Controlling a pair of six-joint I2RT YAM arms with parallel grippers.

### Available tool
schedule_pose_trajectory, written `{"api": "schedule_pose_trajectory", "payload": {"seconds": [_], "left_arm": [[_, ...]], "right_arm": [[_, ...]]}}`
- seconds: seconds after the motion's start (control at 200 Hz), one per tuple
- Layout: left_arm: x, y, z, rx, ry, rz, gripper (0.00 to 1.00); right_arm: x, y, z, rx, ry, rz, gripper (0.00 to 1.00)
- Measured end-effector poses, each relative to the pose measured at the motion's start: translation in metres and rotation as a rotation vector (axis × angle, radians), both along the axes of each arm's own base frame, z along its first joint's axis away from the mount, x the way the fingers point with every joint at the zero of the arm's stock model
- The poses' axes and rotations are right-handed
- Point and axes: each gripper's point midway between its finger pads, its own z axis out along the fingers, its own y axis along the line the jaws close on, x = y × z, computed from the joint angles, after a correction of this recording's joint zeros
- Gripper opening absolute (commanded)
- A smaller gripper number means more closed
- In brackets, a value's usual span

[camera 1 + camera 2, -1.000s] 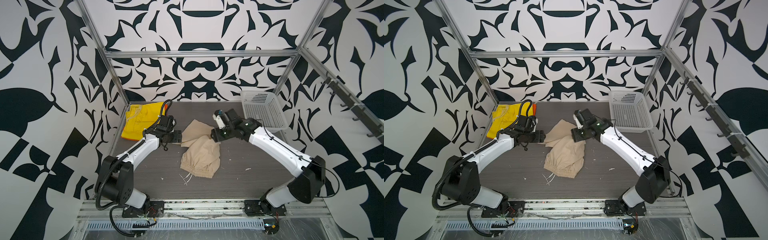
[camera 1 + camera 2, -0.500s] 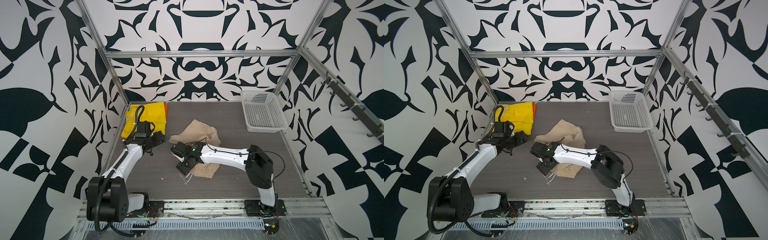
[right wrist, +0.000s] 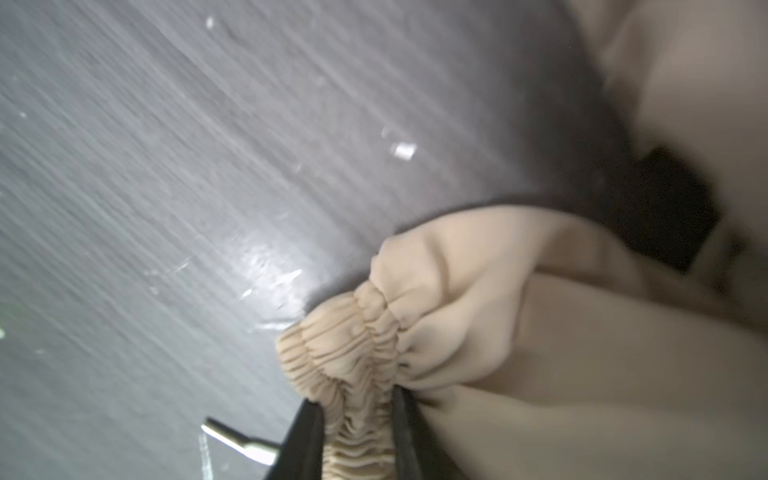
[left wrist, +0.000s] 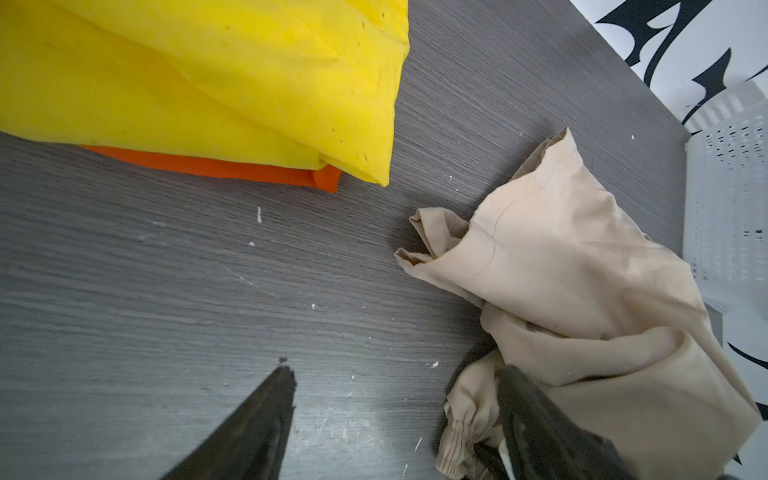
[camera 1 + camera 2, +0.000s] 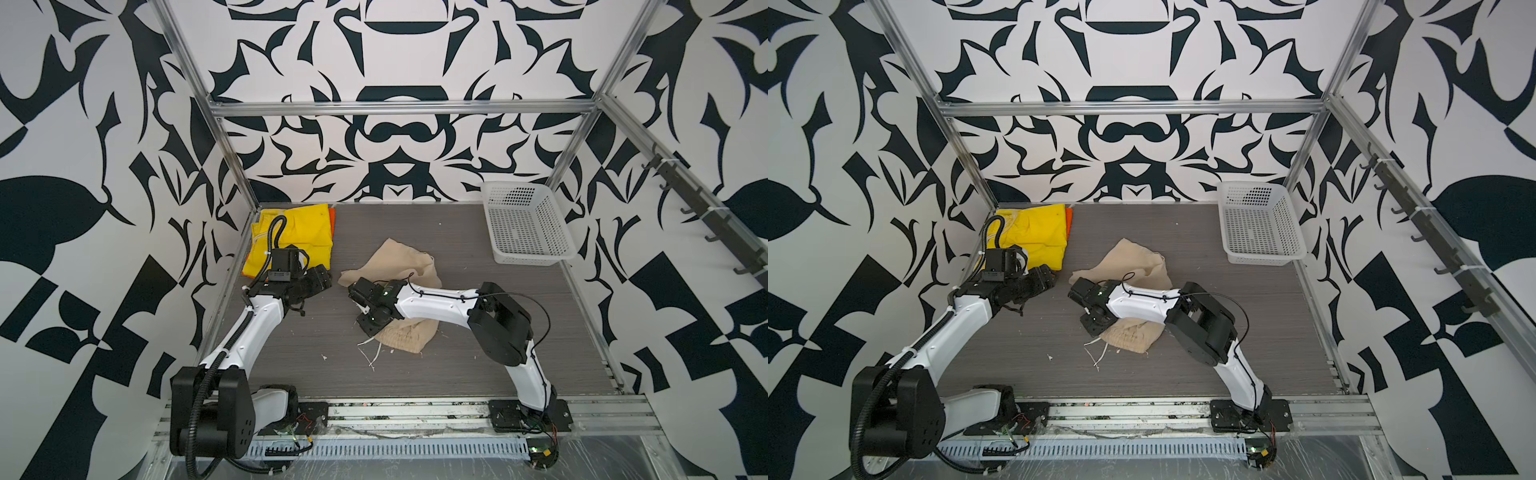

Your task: Fold and stack the shorts

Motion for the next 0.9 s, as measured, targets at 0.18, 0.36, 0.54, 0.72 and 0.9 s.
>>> {"api": "schedule_pose_trajectory", "payload": {"seconds": [0.18,0.36,0.54,0.72,0.9], "left_arm": [[0.000,-0.011,0.010,-0.053,-0.062,-0.044,0.79],[0.001,-0.030,0.038,-0.126,-0.194,-0.147,0.78],[-0.008,-0.056,0.082,-0.167,-0.383,-0.335,0.75],[-0.026,-0.090,0.113,-0.197,-0.544,-0.538,0.75],[-0.049,-0.127,0.115,-0.188,-0.587,-0.709,0.75]], "right_arm": [[0.009,-0.008,0.022,0.054,-0.029,-0.020,0.00],[0.020,-0.009,0.124,0.287,-0.121,0.000,0.00],[0.028,-0.028,0.243,0.553,-0.259,0.056,0.00],[0.032,-0.049,0.282,0.651,-0.285,0.087,0.00],[0.033,-0.054,0.294,0.684,-0.276,0.099,0.00]]}}
